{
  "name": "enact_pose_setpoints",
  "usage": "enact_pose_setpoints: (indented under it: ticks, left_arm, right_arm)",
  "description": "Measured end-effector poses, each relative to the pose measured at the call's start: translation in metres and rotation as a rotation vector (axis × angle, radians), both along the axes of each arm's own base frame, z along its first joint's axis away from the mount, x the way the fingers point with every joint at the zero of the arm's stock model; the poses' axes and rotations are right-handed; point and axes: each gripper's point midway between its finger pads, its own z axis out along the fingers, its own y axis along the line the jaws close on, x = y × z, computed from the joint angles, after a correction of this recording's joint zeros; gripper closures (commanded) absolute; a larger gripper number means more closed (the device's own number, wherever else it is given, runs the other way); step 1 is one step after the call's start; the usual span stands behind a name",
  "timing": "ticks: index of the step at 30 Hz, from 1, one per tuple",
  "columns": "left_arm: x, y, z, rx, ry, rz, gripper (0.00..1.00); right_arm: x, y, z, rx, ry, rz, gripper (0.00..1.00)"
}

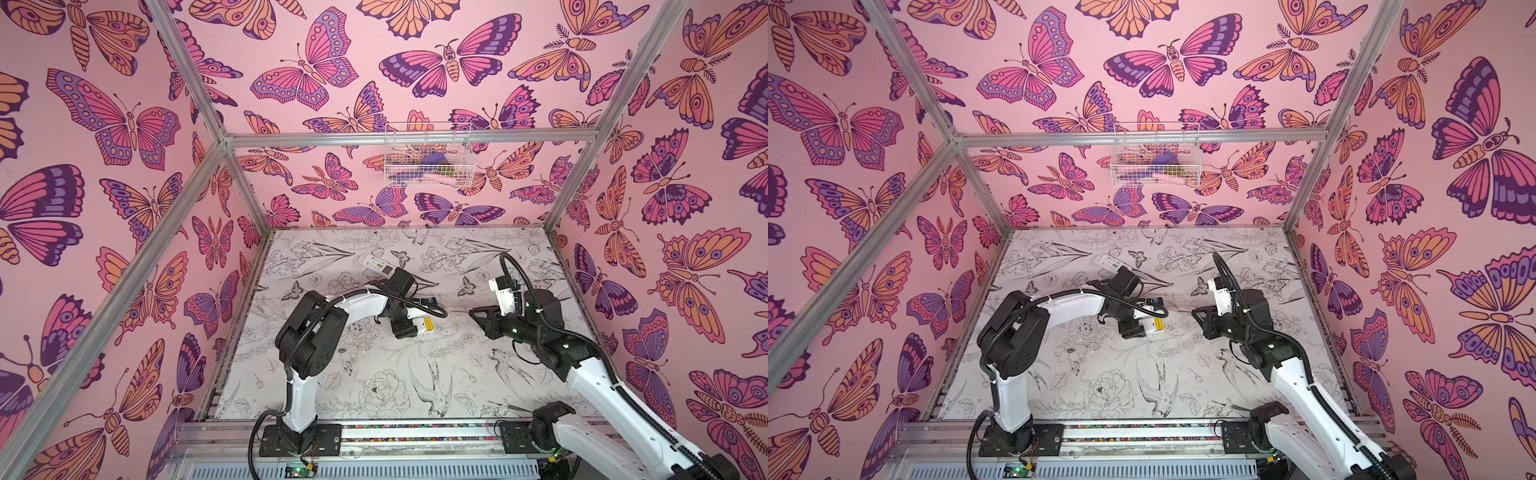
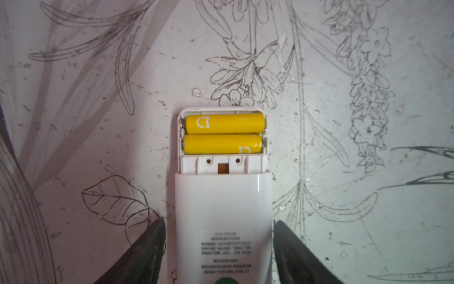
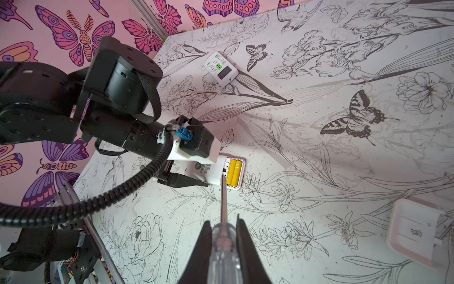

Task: Unload the batteries from the remote control
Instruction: 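Close the left gripper on the white remote body below the yellow batteries, then lift the remote with the left gripper while the right gripper brings the screwdriver closer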

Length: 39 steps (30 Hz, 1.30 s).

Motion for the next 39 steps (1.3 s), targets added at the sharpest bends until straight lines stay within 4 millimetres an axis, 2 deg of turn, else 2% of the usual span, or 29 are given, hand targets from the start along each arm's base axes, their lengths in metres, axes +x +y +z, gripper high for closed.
enact_pose_setpoints:
  ticks: [4,7,10,19,24,31,39]
  left_arm:
    - [-0.003,0.000,-0.002,0.008,0.003,-0.012,0.51]
    - [-0.006,0.001,-0.001,0.008,-0.006,-0.024,0.56]
    - [-0.018,0.009,0.000,0.021,0.002,-0.045,0.58]
    - [-0.065,0.029,0.014,0.041,0.008,-0.163,0.60]
    - [-0.083,0.037,0.018,0.037,0.010,-0.215,0.60]
    - [-0.097,0.045,0.008,0.052,0.034,-0.243,0.59]
    - [-0.107,0.050,0.000,0.070,0.043,-0.287,0.60]
  right_arm:
    - [0.000,-0.001,0.001,0.001,-0.003,-0.005,1.00]
    - [0.000,-0.001,0.001,0.003,-0.003,-0.003,1.00]
    - [0.000,0.000,0.000,0.005,0.003,0.003,1.00]
    - [0.002,0.013,-0.013,0.033,0.058,0.064,1.00]
    - [0.009,0.024,-0.033,0.046,0.122,0.106,1.00]
    - [0.006,0.049,-0.061,0.034,0.212,0.203,1.00]
    - [0.000,0.081,-0.068,0.034,0.239,0.347,1.00]
